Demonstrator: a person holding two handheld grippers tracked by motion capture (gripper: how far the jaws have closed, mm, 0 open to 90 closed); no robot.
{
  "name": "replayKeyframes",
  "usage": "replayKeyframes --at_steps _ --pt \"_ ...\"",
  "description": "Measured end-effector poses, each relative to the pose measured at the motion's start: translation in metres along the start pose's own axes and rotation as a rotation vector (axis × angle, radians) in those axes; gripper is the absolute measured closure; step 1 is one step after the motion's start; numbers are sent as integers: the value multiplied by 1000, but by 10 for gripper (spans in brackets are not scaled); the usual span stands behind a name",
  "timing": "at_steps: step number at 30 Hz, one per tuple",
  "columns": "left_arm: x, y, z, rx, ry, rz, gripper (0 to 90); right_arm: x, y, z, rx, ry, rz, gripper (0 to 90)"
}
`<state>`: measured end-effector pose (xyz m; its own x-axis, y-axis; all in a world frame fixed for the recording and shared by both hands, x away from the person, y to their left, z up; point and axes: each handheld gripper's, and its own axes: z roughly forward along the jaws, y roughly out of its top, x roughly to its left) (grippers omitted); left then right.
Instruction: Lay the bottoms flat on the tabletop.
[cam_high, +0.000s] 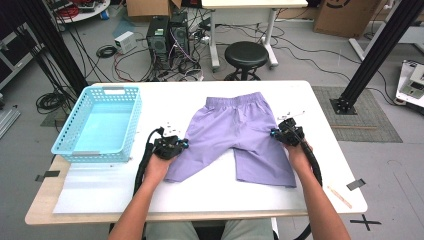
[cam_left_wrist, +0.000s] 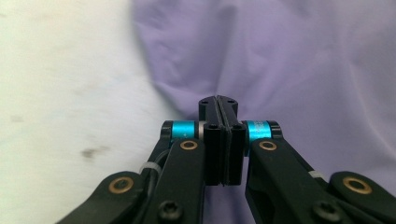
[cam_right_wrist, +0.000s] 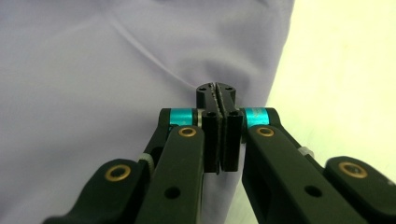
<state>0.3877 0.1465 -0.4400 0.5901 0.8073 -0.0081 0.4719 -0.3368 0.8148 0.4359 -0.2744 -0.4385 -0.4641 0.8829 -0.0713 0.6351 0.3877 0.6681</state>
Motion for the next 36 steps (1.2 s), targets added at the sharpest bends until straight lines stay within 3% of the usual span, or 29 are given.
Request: replayKeyframes --at_steps 3,6,8,10,12,16,23,26,32,36 --pt "11 9 1 -53 46 -36 890 -9 4 4 -51 -61 21 900" --pt "15 16 6 -47 115 -19 890 -14 6 7 -80 -148 24 900" --pt "17 16 8 -60 128 -26 887 -16 6 5 -94 -125 60 900" --pt "18 14 9 -62 113 -26 858 -13 6 0 -107 -100 55 840" --pt "19 11 6 -74 108 -36 700 -6 7 -8 -131 -85 23 789" --pt "17 7 -4 -120 69 -48 623 17 10 -24 -204 21 -11 701" --pt "10 -3 -23 -144 -6 -26 517 61 2 -32 -245 161 -58 694" --pt "2 -9 -30 -126 -65 3 517 75 -2 -35 -244 170 -91 693" --pt "-19 -22 -30 -44 -171 63 518 85 -11 -41 -237 186 -94 684" --pt "-28 -24 -24 35 -154 85 522 89 -17 -48 -243 197 -96 684"
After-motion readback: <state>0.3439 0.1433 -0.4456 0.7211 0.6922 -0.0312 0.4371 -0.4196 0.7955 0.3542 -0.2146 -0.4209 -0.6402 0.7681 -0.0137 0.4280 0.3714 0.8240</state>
